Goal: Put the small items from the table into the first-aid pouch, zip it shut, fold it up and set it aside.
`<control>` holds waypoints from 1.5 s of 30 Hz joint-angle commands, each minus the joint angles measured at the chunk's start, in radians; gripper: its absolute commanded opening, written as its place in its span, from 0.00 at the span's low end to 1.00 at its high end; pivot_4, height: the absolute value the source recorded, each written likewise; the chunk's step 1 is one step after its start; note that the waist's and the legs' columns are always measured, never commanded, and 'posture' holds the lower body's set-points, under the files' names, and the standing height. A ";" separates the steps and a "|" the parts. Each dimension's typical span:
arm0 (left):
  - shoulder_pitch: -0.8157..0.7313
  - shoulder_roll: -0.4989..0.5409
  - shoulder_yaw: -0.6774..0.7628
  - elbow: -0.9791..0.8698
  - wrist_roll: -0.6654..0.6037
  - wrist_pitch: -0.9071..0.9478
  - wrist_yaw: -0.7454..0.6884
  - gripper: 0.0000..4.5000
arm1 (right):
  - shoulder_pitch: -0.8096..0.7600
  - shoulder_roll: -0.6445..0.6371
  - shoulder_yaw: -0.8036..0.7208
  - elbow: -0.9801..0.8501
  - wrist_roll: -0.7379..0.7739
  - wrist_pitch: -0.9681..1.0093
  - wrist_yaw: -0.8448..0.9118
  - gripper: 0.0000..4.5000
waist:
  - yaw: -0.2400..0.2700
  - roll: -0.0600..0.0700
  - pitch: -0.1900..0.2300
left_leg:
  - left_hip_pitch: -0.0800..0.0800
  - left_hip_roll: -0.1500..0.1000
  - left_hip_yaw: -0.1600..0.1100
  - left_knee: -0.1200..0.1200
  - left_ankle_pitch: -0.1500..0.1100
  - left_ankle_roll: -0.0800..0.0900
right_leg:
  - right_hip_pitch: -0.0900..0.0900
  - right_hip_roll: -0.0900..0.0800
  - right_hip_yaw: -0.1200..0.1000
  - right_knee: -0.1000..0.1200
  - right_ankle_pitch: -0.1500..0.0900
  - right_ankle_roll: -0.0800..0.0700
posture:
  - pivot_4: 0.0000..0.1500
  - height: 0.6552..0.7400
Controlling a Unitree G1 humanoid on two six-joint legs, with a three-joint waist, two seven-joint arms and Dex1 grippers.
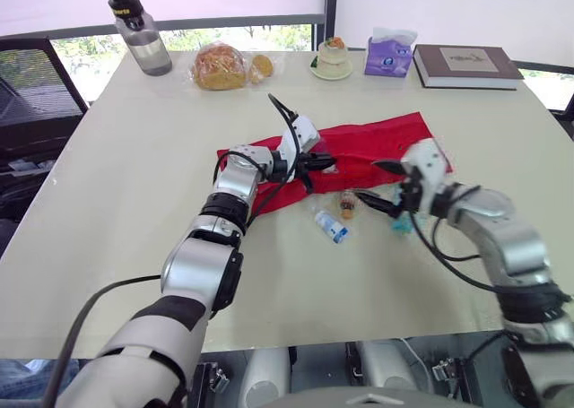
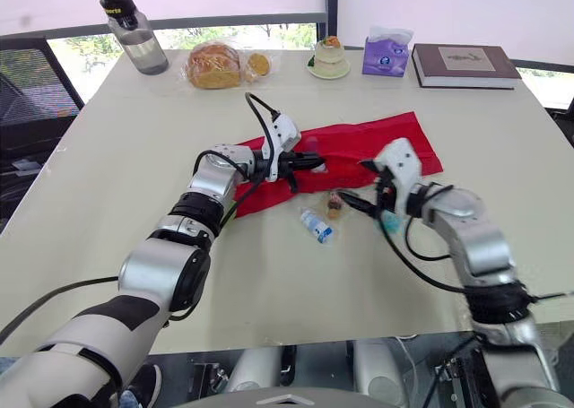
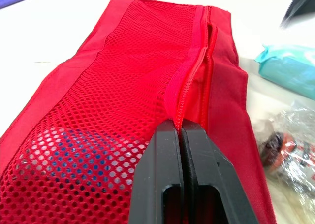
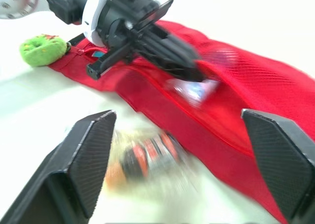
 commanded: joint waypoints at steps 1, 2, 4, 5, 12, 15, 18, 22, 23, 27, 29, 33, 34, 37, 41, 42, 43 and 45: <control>0.000 0.019 0.017 -0.002 -0.015 -0.032 -0.004 0.00 | 0.113 -0.078 -0.174 -0.166 0.151 -0.007 0.080 0.98 | 0.000 0.000 0.000 | 0.000 0.000 0.000 0.000 0.000 0.000 | 0.000 0.000 0.000 0.000 0.000 0.000 | 1.00 0.98; 0.002 0.023 0.016 0.000 -0.014 -0.036 -0.006 0.00 | 0.144 -0.100 -0.210 -0.189 0.179 -0.008 0.097 0.98 | -0.002 0.000 0.000 | 0.001 0.000 0.000 0.000 0.000 0.000 | 0.001 0.000 0.000 0.000 0.000 0.000 | 1.00 0.98; 0.003 0.034 0.013 0.008 -0.011 -0.044 -0.014 0.00 | 0.211 -0.153 -0.293 -0.225 0.235 -0.007 0.140 0.98 | -0.008 0.001 0.001 | 0.001 0.000 0.000 0.000 0.000 0.000 | 0.001 0.001 0.001 0.000 0.000 0.000 | 1.00 0.98; 0.003 0.039 0.012 0.013 -0.009 -0.048 -0.017 0.00 | 0.240 -0.180 -0.335 -0.238 0.266 -0.001 0.162 0.98 | -0.009 0.001 0.001 | 0.002 0.000 0.000 0.000 0.000 0.000 | 0.002 0.000 0.001 0.000 0.000 0.000 | 1.00 0.98; -0.017 0.066 0.009 0.053 0.000 -0.074 -0.033 0.00 | 0.408 -0.319 -0.620 -0.223 0.411 0.009 0.284 0.98 | -0.007 0.001 0.001 | 0.003 0.000 0.000 0.001 0.000 0.000 | 0.002 0.001 0.001 0.000 0.000 0.001 | 1.00 0.98; -0.025 0.078 0.005 0.071 0.007 -0.086 -0.043 0.00 | 0.480 -0.375 -0.745 -0.173 0.440 -0.012 0.387 0.98 | -0.007 0.000 0.001 | 0.002 0.000 0.000 0.001 0.000 0.000 | 0.002 0.001 0.001 0.000 0.000 0.001 | 1.00 0.98; -0.030 0.087 0.004 0.085 0.012 -0.096 -0.051 0.00 | 0.510 -0.406 -0.795 -0.141 0.446 -0.032 0.436 0.98 | -0.007 0.000 0.001 | 0.002 0.000 0.000 0.001 0.000 0.000 | 0.002 0.001 0.001 0.000 -0.001 0.001 | 1.00 0.98; -0.037 0.097 0.005 0.103 0.020 -0.107 -0.055 0.00 | 0.517 -0.431 -0.805 -0.122 0.446 -0.048 0.455 0.98 | -0.010 0.000 0.001 | 0.003 0.000 0.000 0.001 0.000 0.000 | 0.002 0.001 0.001 0.000 -0.001 0.002 | 1.00 0.98; -0.040 0.097 0.005 0.107 0.021 -0.109 -0.055 0.00 | 0.516 -0.434 -0.803 -0.121 0.446 -0.050 0.457 0.98 | -0.010 0.000 0.001 | 0.003 0.000 0.000 0.001 0.000 0.000 | 0.002 0.001 0.001 0.000 -0.001 0.002 | 1.00 0.98; -0.045 0.096 0.006 0.106 0.022 -0.107 -0.056 0.00 | 0.514 -0.435 -0.780 -0.127 0.448 -0.056 0.453 0.98 | -0.008 0.000 0.001 | 0.002 0.000 0.000 0.001 0.000 0.000 | 0.002 0.001 0.001 0.000 -0.001 0.002 | 1.00 0.98; -0.045 0.096 0.005 0.103 0.021 -0.106 -0.056 0.00 | 0.513 -0.433 -0.771 -0.132 0.451 -0.056 0.448 0.98 | -0.007 0.000 0.001 | 0.002 0.000 0.000 0.001 0.000 0.000 | 0.002 0.001 0.001 0.000 -0.001 0.002 | 1.00 0.98; -0.040 0.097 0.006 0.095 0.020 -0.102 -0.057 0.00 | 0.507 -0.430 -0.750 -0.148 0.460 -0.052 0.435 0.98 | -0.008 0.000 0.001 | 0.003 0.000 0.000 0.001 0.000 0.000 | 0.002 0.001 0.001 0.000 -0.001 0.002 | 1.00 0.98; -0.039 0.098 0.006 0.094 0.020 -0.102 -0.057 0.00 | 0.505 -0.430 -0.743 -0.153 0.462 -0.051 0.430 0.98 | -0.008 0.000 0.001 | 0.003 0.000 0.000 0.001 0.000 0.000 | 0.002 0.001 0.001 0.000 -0.001 0.002 | 1.00 0.98; -0.037 0.097 0.005 0.092 0.020 -0.100 -0.058 0.00 | 0.488 -0.421 -0.668 -0.198 0.425 -0.063 0.372 0.98 | -0.008 0.000 0.001 | 0.003 0.000 0.000 0.001 0.000 0.000 | 0.002 0.001 0.001 0.000 -0.001 0.002 | 1.00 0.98; -0.044 0.093 0.002 0.097 0.023 -0.097 -0.057 0.00 | 0.435 -0.388 -0.525 -0.265 0.382 -0.076 0.269 0.98 | -0.008 0.000 0.001 | 0.003 0.000 0.000 0.001 0.000 0.000 | 0.002 0.001 0.001 0.000 -0.001 0.002 | 1.00 0.98; -0.047 0.090 0.001 0.100 0.024 -0.097 -0.055 0.00 | 0.413 -0.371 -0.468 -0.285 0.365 -0.073 0.228 0.98 | -0.009 0.000 0.001 | 0.003 0.000 0.000 0.001 0.000 0.000 | 0.002 0.001 0.001 0.000 -0.001 0.002 | 1.00 0.98; -0.049 0.086 0.000 0.100 0.025 -0.095 -0.054 0.00 | 0.387 -0.343 -0.396 -0.310 0.344 -0.073 0.188 0.98 | -0.009 0.000 0.001 | 0.003 0.000 0.000 0.001 0.000 0.000 | 0.002 0.001 0.001 0.000 -0.001 0.002 | 1.00 0.98; -0.052 0.079 -0.001 0.099 0.025 -0.093 -0.053 0.00 | 0.344 -0.300 -0.275 -0.342 0.295 -0.051 0.099 0.98 | -0.007 0.000 0.001 | 0.002 0.000 0.000 0.001 0.000 0.000 | 0.002 0.001 0.001 0.000 -0.001 0.002 | 1.00 0.98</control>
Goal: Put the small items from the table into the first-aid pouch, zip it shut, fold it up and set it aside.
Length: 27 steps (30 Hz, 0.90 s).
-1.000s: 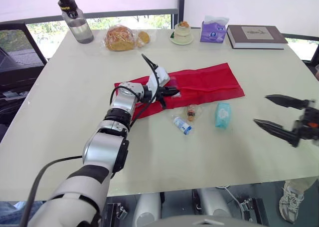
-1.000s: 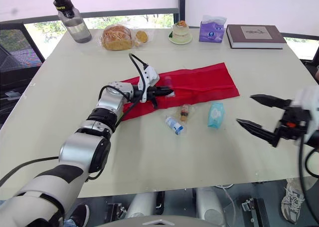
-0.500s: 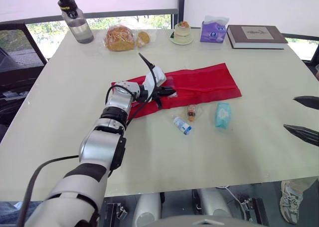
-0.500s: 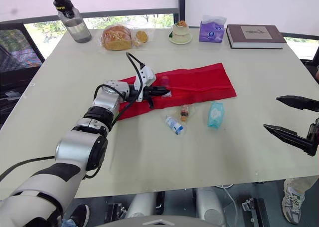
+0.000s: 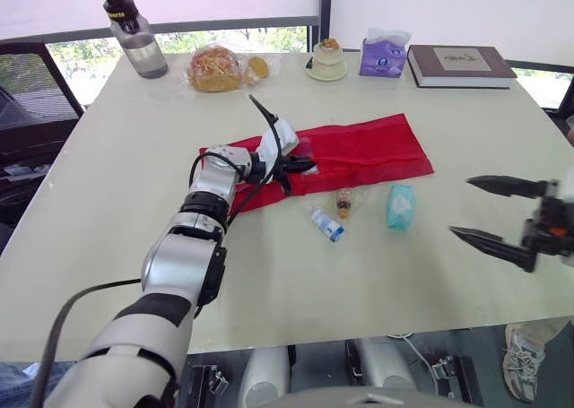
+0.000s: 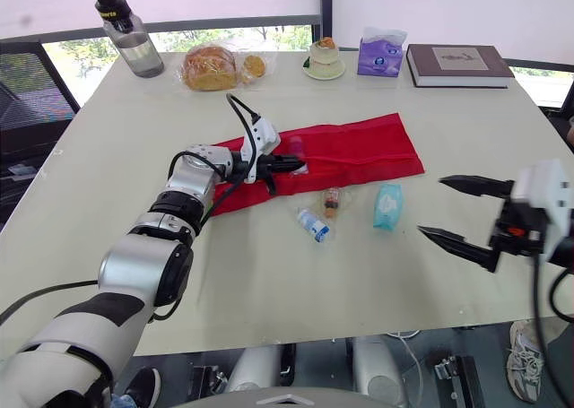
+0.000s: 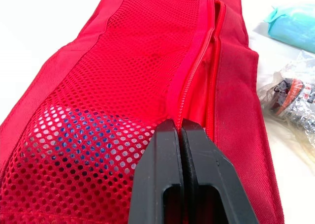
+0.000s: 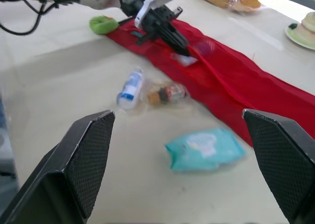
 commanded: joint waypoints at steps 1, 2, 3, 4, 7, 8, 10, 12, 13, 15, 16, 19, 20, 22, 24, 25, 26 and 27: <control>-0.032 -0.006 0.002 -0.011 0.000 -0.006 0.001 0.00 | -0.054 0.047 0.155 -0.068 -0.072 0.004 -0.122 0.98 | 0.002 0.000 0.000 | 0.000 0.000 0.000 0.000 0.000 0.000 | 0.000 0.000 0.000 0.000 0.000 0.000 | 1.00 0.98; -0.032 -0.009 0.002 -0.011 0.000 -0.005 0.002 0.00 | -0.070 0.067 0.198 -0.073 -0.086 0.007 -0.147 0.98 | 0.004 0.000 0.000 | 0.000 0.000 0.000 0.000 0.000 0.000 | 0.000 0.000 0.000 0.000 0.000 0.000 | 1.00 0.98; -0.033 -0.012 0.001 -0.012 0.000 -0.005 0.003 0.00 | -0.091 0.090 0.250 -0.075 -0.109 0.011 -0.176 0.98 | 0.005 0.000 0.000 | -0.001 0.000 0.000 0.000 0.000 0.000 | 0.000 0.000 0.000 0.000 0.001 -0.001 | 1.00 0.98; -0.034 -0.015 0.001 -0.012 -0.001 -0.004 0.004 0.00 | -0.111 0.108 0.292 -0.075 -0.127 0.017 -0.200 0.98 | 0.006 0.000 0.000 | -0.001 0.000 0.000 0.000 0.000 0.000 | 0.000 0.000 0.000 0.000 0.001 -0.001 | 1.00 0.98; -0.037 -0.021 0.002 -0.014 -0.002 0.000 0.008 0.00 | -0.179 0.168 0.431 -0.057 -0.177 0.069 -0.266 0.98 | 0.007 0.000 0.000 | -0.001 0.000 0.000 0.001 0.000 0.000 | 0.000 0.000 0.000 0.000 0.001 -0.001 | 1.00 0.98; -0.037 -0.021 0.002 -0.015 -0.002 0.001 0.008 0.00 | -0.196 0.185 0.477 -0.051 -0.198 0.076 -0.278 0.98 | 0.007 0.000 0.000 | -0.001 0.000 0.000 0.001 0.000 0.000 | 0.000 0.000 0.000 0.000 0.001 -0.001 | 1.00 0.98; -0.037 -0.021 0.004 -0.015 -0.003 0.002 0.009 0.00 | -0.218 0.200 0.550 -0.040 -0.235 0.089 -0.290 0.98 | 0.009 0.000 0.000 | -0.001 0.000 0.000 0.001 0.000 0.000 | 0.000 0.000 -0.001 0.000 0.001 -0.001 | 1.00 0.98; -0.035 -0.020 0.004 -0.014 -0.002 0.002 0.010 0.00 | -0.252 0.210 0.632 -0.010 -0.295 0.095 -0.298 0.98 | 0.009 0.000 0.000 | -0.001 0.000 0.000 0.001 0.000 0.000 | 0.000 0.000 -0.001 0.000 0.001 -0.001 | 1.00 0.98; -0.035 -0.019 0.004 -0.014 -0.002 0.002 0.009 0.00 | -0.272 0.220 0.667 0.012 -0.322 0.103 -0.308 0.98 | 0.009 0.000 0.000 | -0.001 0.000 0.000 0.001 0.000 0.000 | 0.000 0.000 0.000 0.000 0.001 -0.001 | 1.00 0.98; -0.034 -0.020 0.004 -0.015 -0.002 0.004 0.008 0.00 | -0.298 0.246 0.708 0.048 -0.357 0.117 -0.331 0.98 | 0.009 0.000 0.000 | -0.001 0.000 0.000 0.001 0.000 0.000 | 0.000 0.000 -0.001 0.000 0.001 -0.001 | 1.00 0.98; -0.033 -0.020 0.004 -0.015 -0.001 0.004 0.008 0.00 | -0.305 0.261 0.723 0.063 -0.369 0.122 -0.340 0.98 | 0.009 0.000 0.000 | -0.001 0.000 0.000 0.001 0.000 0.000 | 0.000 0.000 -0.001 0.000 0.001 -0.001 | 1.00 0.98; -0.031 -0.017 0.004 -0.015 -0.001 0.004 0.004 0.00 | -0.328 0.315 0.788 0.119 -0.412 0.132 -0.358 0.98 | 0.009 0.000 0.000 | -0.001 0.000 0.000 0.001 0.000 0.000 | 0.000 0.000 -0.001 0.000 0.001 -0.001 | 1.00 0.98; -0.032 -0.015 0.004 -0.012 0.000 0.003 0.004 0.00 | -0.340 0.333 0.805 0.141 -0.427 0.135 -0.365 0.98 | 0.009 0.000 0.000 | -0.001 0.000 0.000 0.001 0.000 0.000 | 0.000 0.000 -0.001 0.000 0.001 -0.001 | 1.00 0.98; -0.036 -0.013 0.004 -0.007 0.002 0.001 0.005 0.00 | -0.357 0.358 0.825 0.179 -0.455 0.144 -0.380 0.98 | 0.008 0.000 0.000 | -0.001 0.000 0.000 0.001 0.000 0.000 | 0.000 0.000 -0.001 0.000 0.001 -0.001 | 1.00 0.98; -0.038 -0.014 0.005 -0.004 0.004 -0.001 0.008 0.00 | -0.363 0.370 0.846 0.216 -0.487 0.153 -0.393 0.98 | 0.008 0.000 0.000 | -0.001 0.000 0.000 0.001 0.000 0.000 | 0.000 0.000 -0.001 0.000 0.001 -0.001 | 1.00 0.98; -0.039 -0.014 0.005 -0.004 0.005 -0.003 0.010 0.00 | -0.363 0.370 0.855 0.230 -0.505 0.148 -0.395 0.98 | 0.008 0.000 0.000 | -0.001 0.000 0.000 0.001 0.000 0.000 | 0.000 0.000 -0.001 0.000 0.001 -0.001 | 1.00 0.98; -0.039 -0.014 0.006 -0.004 0.006 -0.003 0.011 0.00 | -0.359 0.366 0.861 0.239 -0.523 0.141 -0.399 0.98 | 0.009 0.000 0.000 | -0.001 0.000 0.000 0.001 0.000 0.000 | 0.000 0.000 -0.001 0.000 0.001 -0.001 | 1.00 0.98; -0.040 -0.014 0.006 -0.004 0.006 -0.003 0.011 0.00 | -0.352 0.362 0.861 0.238 -0.532 0.133 -0.395 0.87 | 0.009 0.000 0.000 | -0.001 0.000 0.000 0.001 0.000 0.000 | 0.000 0.000 -0.001 0.000 0.001 -0.001 | 1.00 0.98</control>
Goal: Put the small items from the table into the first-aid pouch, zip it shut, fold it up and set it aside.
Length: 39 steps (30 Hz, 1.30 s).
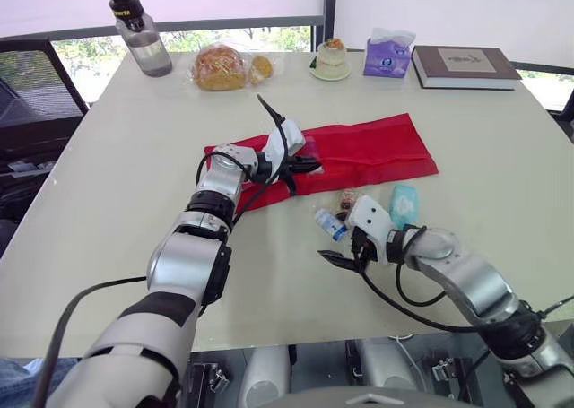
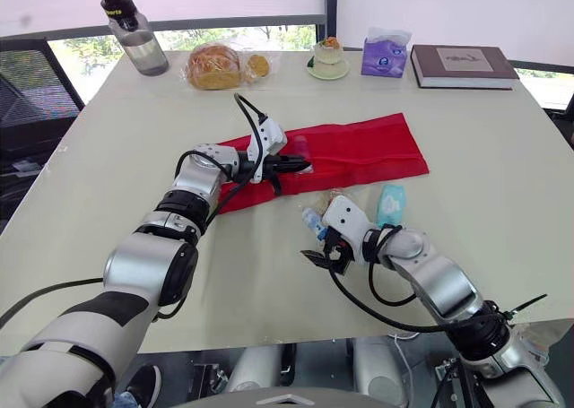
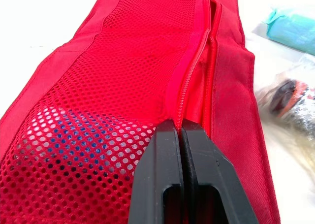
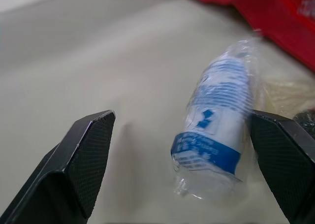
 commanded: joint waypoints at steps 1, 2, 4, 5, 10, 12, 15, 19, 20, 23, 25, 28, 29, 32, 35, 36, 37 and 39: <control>-0.033 0.007 0.011 -0.003 -0.007 -0.008 0.001 0.00 | 0.012 -0.014 0.001 -0.011 -0.040 -0.018 -0.002 0.78 | 0.000 0.000 0.000 | 0.000 0.000 0.000 0.000 0.000 0.000 | 0.000 0.000 0.000 0.000 0.000 0.000 | 1.00 0.98; -0.033 0.008 0.012 -0.003 -0.007 -0.008 0.001 0.00 | 0.019 -0.019 -0.005 -0.023 -0.039 -0.017 0.002 0.67 | 0.000 0.000 0.000 | 0.000 0.000 0.000 0.000 0.000 0.000 | 0.000 0.000 0.000 0.000 0.000 0.000 | 1.00 0.98; -0.032 0.011 0.012 -0.001 -0.006 -0.009 0.000 0.00 | 0.029 -0.024 -0.024 -0.049 -0.034 -0.011 0.001 0.48 | 0.000 0.000 0.000 | 0.000 0.000 0.000 0.000 0.000 0.000 | 0.000 0.000 0.000 0.000 0.000 0.000 | 1.00 0.98; -0.030 0.012 0.011 0.000 -0.005 -0.010 -0.001 0.00 | 0.038 -0.030 -0.039 -0.070 -0.025 -0.007 0.003 0.35 | 0.000 0.000 0.000 | 0.000 0.000 0.000 0.000 0.000 0.000 | 0.000 0.000 0.000 0.000 0.000 0.000 | 1.00 0.98; -0.023 0.012 0.009 -0.006 -0.006 -0.010 -0.007 0.00 | 0.091 -0.051 -0.147 -0.190 0.053 0.053 0.016 0.02 | -0.001 0.000 0.000 | 0.000 0.000 0.000 0.000 0.000 0.000 | 0.000 0.000 0.000 0.000 0.000 0.000 | 1.00 0.98; -0.022 0.010 0.010 -0.008 -0.008 -0.009 -0.009 0.00 | 0.109 -0.056 -0.221 -0.250 0.116 0.098 0.028 0.02 | 0.000 0.000 0.000 | 0.000 0.000 0.000 0.000 0.000 0.000 | 0.000 0.000 0.000 0.000 0.000 0.000 | 1.00 0.98; -0.024 0.009 0.011 -0.006 -0.009 -0.009 -0.009 0.00 | 0.072 -0.060 -0.314 -0.287 0.181 0.179 0.015 0.02 | -0.003 0.000 0.000 | 0.000 0.000 0.000 0.000 0.000 0.000 | 0.000 0.000 0.000 0.000 0.000 0.000 | 1.00 0.98; -0.033 0.002 0.017 -0.001 -0.013 -0.012 -0.002 0.00 | -0.063 -0.065 -0.336 -0.196 0.167 0.259 -0.026 0.02 | -0.005 0.000 0.000 | 0.001 0.000 0.000 0.000 0.000 0.000 | 0.000 0.000 0.000 0.001 0.000 0.000 | 1.00 0.98; -0.034 0.000 0.020 0.000 -0.016 -0.012 0.001 0.00 | -0.094 -0.063 -0.322 -0.158 0.149 0.262 -0.037 0.02 | -0.005 0.000 0.000 | 0.001 0.000 0.000 0.000 0.000 0.000 | 0.000 0.000 0.000 0.001 0.000 0.000 | 1.00 0.98; -0.030 -0.009 0.025 -0.001 -0.018 -0.014 0.008 0.00 | -0.196 -0.069 -0.238 0.004 0.065 0.240 -0.055 0.02 | -0.004 0.000 0.000 | 0.000 0.000 0.000 0.000 0.000 0.000 | 0.000 0.000 0.000 0.000 0.000 0.000 | 1.00 0.98; -0.029 -0.018 0.028 -0.004 -0.022 -0.015 0.012 0.00 | -0.250 -0.056 -0.198 0.102 0.030 0.215 -0.052 0.02 | -0.001 0.000 0.000 | -0.001 0.000 0.000 -0.001 0.000 0.000 | -0.001 0.000 0.000 0.000 0.000 0.000 | 1.00 0.98; -0.035 -0.031 0.037 -0.012 -0.032 -0.007 0.019 0.00 | -0.302 -0.055 -0.137 0.208 -0.010 0.177 -0.015 0.02 | -0.001 0.000 0.000 | -0.001 0.000 0.000 -0.001 0.000 0.000 | -0.001 0.000 0.000 -0.001 0.000 0.000 | 1.00 0.98; -0.035 -0.036 0.039 -0.016 -0.034 -0.005 0.021 0.00 | -0.318 -0.050 -0.120 0.245 -0.024 0.165 -0.007 0.02 | 0.000 0.000 0.000 | -0.001 0.000 0.000 -0.001 0.000 0.000 | -0.001 0.000 0.000 -0.001 0.000 0.000 | 1.00 0.98; -0.027 -0.046 0.040 -0.030 -0.038 -0.001 0.021 0.00 | -0.350 -0.023 -0.101 0.337 -0.054 0.129 -0.006 0.02 | 0.000 0.000 0.000 | -0.001 0.000 0.000 -0.001 0.000 0.000 | -0.001 0.000 0.000 -0.001 0.000 0.000 | 1.00 0.98; -0.013 -0.051 0.040 -0.050 -0.043 0.004 0.017 0.00 | -0.363 0.007 -0.093 0.400 -0.078 0.094 -0.005 0.02 | -0.004 0.000 0.000 | -0.001 0.000 0.000 -0.001 0.000 0.000 | -0.001 0.000 0.000 0.000 0.000 0.000 | 1.00 0.98; -0.005 -0.054 0.038 -0.059 -0.044 0.008 0.011 0.00 | -0.371 0.036 -0.107 0.428 -0.078 0.084 -0.020 0.02 | -0.005 0.000 0.000 | -0.001 0.000 0.000 -0.001 0.000 0.000 | -0.001 0.000 0.000 0.000 0.000 0.000 | 1.00 0.98; 0.003 -0.058 0.036 -0.069 -0.045 0.011 0.002 0.00 | -0.382 0.062 -0.120 0.458 -0.081 0.072 -0.037 0.02 | -0.007 0.000 0.000 | -0.001 0.000 0.000 -0.001 0.000 0.000 | -0.001 0.000 0.000 0.000 0.000 0.000 | 1.00 0.98; 0.017 -0.064 0.031 -0.089 -0.046 0.017 -0.011 0.00 | -0.406 0.107 -0.144 0.515 -0.095 0.050 -0.073 0.02 | -0.008 0.000 0.000 | 0.000 0.000 0.000 -0.001 0.000 0.000 | -0.001 0.000 0.000 0.001 0.000 0.000 | 1.00 0.98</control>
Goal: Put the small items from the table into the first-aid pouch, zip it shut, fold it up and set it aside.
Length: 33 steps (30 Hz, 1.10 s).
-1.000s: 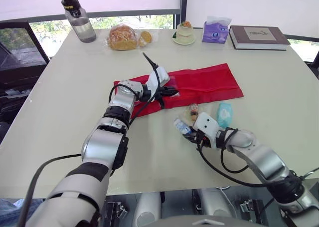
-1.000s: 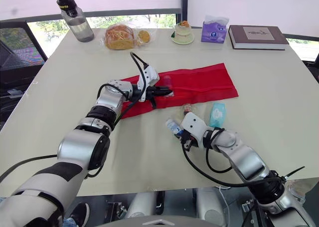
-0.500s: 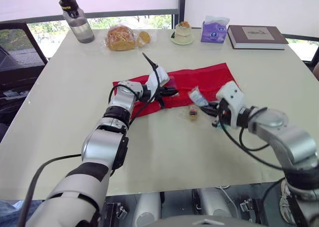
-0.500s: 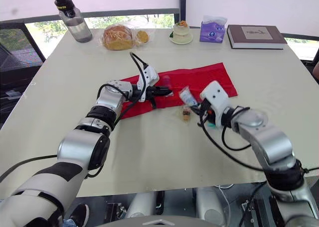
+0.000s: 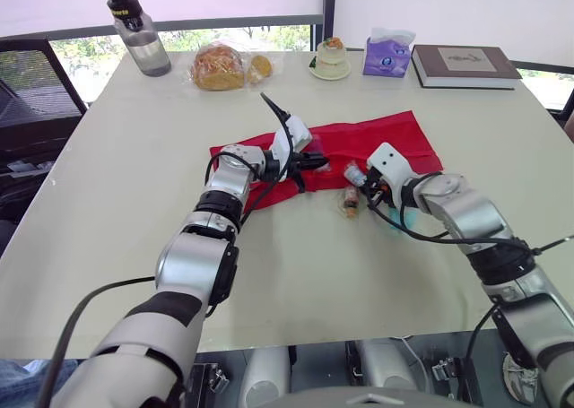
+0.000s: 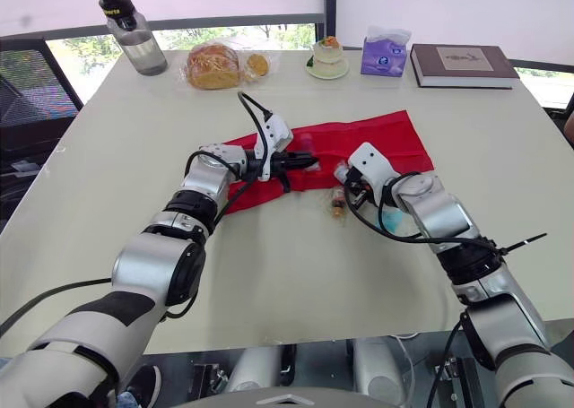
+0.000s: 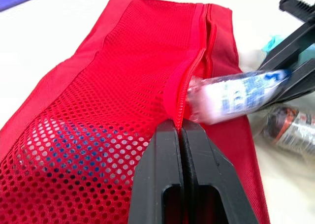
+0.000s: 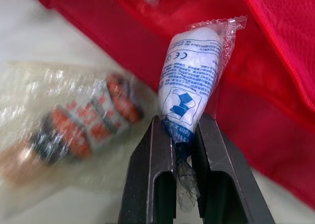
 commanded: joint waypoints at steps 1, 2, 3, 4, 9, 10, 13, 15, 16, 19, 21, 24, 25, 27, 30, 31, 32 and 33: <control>0.016 -0.022 -0.005 -0.068 -0.025 0.008 -0.031 0.00 | -0.053 0.071 -0.051 0.092 -0.022 -0.051 -0.064 0.02 | -0.002 0.000 0.000 | 0.000 0.000 0.000 0.000 0.000 0.000 | 0.000 0.000 0.000 0.000 0.000 0.000 | 1.00 0.98; 0.020 -0.025 -0.006 -0.074 -0.026 0.011 -0.032 0.00 | -0.064 0.090 -0.061 0.115 -0.023 -0.058 -0.077 0.02 | -0.002 0.000 0.000 | 0.000 0.000 0.000 0.000 0.000 0.000 | 0.000 0.000 0.000 0.000 0.000 0.000 | 1.00 0.98; 0.024 -0.028 -0.008 -0.080 -0.025 0.013 -0.037 0.00 | -0.078 0.111 -0.068 0.141 -0.025 -0.069 -0.088 0.02 | -0.002 0.000 0.000 | 0.000 0.000 0.000 0.000 0.000 0.000 | 0.000 0.000 0.000 0.000 0.000 0.000 | 1.00 0.98; 0.027 -0.032 -0.010 -0.086 -0.024 0.015 -0.040 0.00 | -0.093 0.134 -0.077 0.170 -0.030 -0.079 -0.104 0.02 | -0.001 0.000 0.000 | 0.000 0.000 0.000 0.000 0.000 0.000 | 0.000 0.000 0.000 0.000 0.000 0.000 | 1.00 0.98; 0.031 -0.045 -0.015 -0.107 -0.023 0.030 -0.043 0.00 | -0.170 0.227 -0.119 0.332 -0.060 -0.167 -0.190 0.02 | -0.001 0.000 0.000 | 0.000 0.000 0.000 0.000 0.000 0.000 | 0.000 0.000 0.000 0.000 0.000 0.000 | 1.00 0.98; 0.031 -0.045 -0.015 -0.107 -0.023 0.032 -0.042 0.00 | -0.179 0.238 -0.124 0.353 -0.065 -0.189 -0.201 0.02 | -0.002 0.000 0.000 | -0.001 0.000 0.000 0.000 0.000 0.000 | 0.000 0.000 0.000 -0.001 0.000 0.000 | 1.00 0.98; 0.031 -0.044 -0.016 -0.107 -0.022 0.034 -0.041 0.00 | -0.189 0.260 -0.134 0.388 -0.072 -0.240 -0.206 0.11 | -0.002 0.000 0.000 | -0.001 0.000 0.000 -0.001 0.000 0.000 | 0.000 0.000 0.000 -0.001 0.000 0.000 | 1.00 0.98; 0.033 -0.039 -0.016 -0.104 -0.022 0.035 -0.042 0.00 | -0.172 0.258 -0.115 0.371 -0.089 -0.249 -0.189 0.30 | -0.003 0.000 0.000 | -0.001 0.000 0.000 -0.001 0.000 0.000 | 0.000 0.000 0.000 -0.001 0.000 0.000 | 1.00 0.98; 0.033 -0.036 -0.015 -0.101 -0.021 0.034 -0.039 0.00 | -0.161 0.257 -0.109 0.355 -0.094 -0.244 -0.184 0.40 | -0.004 0.000 0.000 | 0.000 0.000 0.000 -0.001 0.000 0.000 | 0.000 0.000 0.000 -0.001 0.000 0.000 | 1.00 0.98; 0.031 -0.026 -0.010 -0.087 -0.019 0.033 -0.028 0.00 | -0.127 0.246 -0.109 0.292 -0.096 -0.209 -0.165 0.74 | -0.005 0.000 0.000 | 0.000 0.000 0.000 -0.001 0.000 0.000 | 0.000 0.000 0.000 -0.001 0.000 0.000 | 1.00 0.98; 0.025 -0.022 -0.005 -0.078 -0.021 0.035 -0.022 0.00 | -0.092 0.217 -0.111 0.215 -0.094 -0.169 -0.146 0.74 | -0.007 0.001 0.000 | 0.000 0.000 0.000 -0.001 0.000 0.000 | 0.000 0.000 0.000 -0.001 0.000 0.000 | 1.00 0.98; 0.016 -0.020 -0.001 -0.068 -0.022 0.036 -0.015 0.00 | -0.043 0.180 -0.120 0.098 -0.086 -0.108 -0.121 0.74 | -0.005 0.001 0.000 | 0.000 0.000 0.000 -0.001 0.000 0.000 | 0.000 0.000 0.000 0.000 0.000 0.000 | 1.00 0.98; 0.014 -0.020 -0.001 -0.065 -0.023 0.036 -0.013 0.00 | -0.027 0.168 -0.124 0.056 -0.083 -0.085 -0.113 0.74 | -0.005 0.001 0.000 | 0.000 0.000 0.000 -0.001 0.000 0.000 | 0.000 0.000 0.000 -0.001 0.000 0.000 | 1.00 0.98; 0.010 -0.020 0.001 -0.058 -0.024 0.034 -0.008 0.00 | 0.010 0.144 -0.134 -0.037 -0.067 -0.043 -0.094 0.74 | -0.005 0.001 0.000 | 0.000 0.000 0.000 -0.001 0.000 0.000 | 0.000 0.000 0.000 -0.001 0.000 0.000 | 1.00 0.98; 0.007 -0.019 0.002 -0.050 -0.025 0.031 -0.003 0.00 | 0.066 0.107 -0.151 -0.163 -0.034 -0.003 -0.064 0.74 | -0.005 0.001 0.000 | 0.000 0.000 0.000 -0.001 0.000 0.000 | 0.000 0.000 0.000 -0.001 0.000 0.000 | 1.00 0.98; 0.006 -0.019 0.003 -0.048 -0.025 0.030 -0.002 0.00 | 0.090 0.096 -0.165 -0.209 -0.018 0.006 -0.055 0.74 | -0.005 0.001 0.000 | 0.000 0.000 0.000 -0.001 0.000 0.000 | 0.000 0.000 0.000 0.000 0.000 0.000 | 1.00 0.98; 0.006 -0.017 0.004 -0.046 -0.025 0.029 0.000 0.00 | 0.126 0.068 -0.187 -0.272 0.010 -0.012 -0.023 0.74 | -0.004 0.001 0.000 | 0.000 0.000 0.000 -0.001 0.000 0.000 | 0.000 0.000 0.000 0.000 0.000 0.000 | 1.00 0.98; 0.006 -0.016 0.004 -0.044 -0.025 0.028 0.001 0.00 | 0.152 0.049 -0.203 -0.315 0.030 -0.024 -0.001 0.74 | -0.003 0.001 0.000 | 0.000 0.000 0.000 -0.001 0.000 0.000 | 0.000 0.000 0.000 0.000 0.000 0.000 | 1.00 0.98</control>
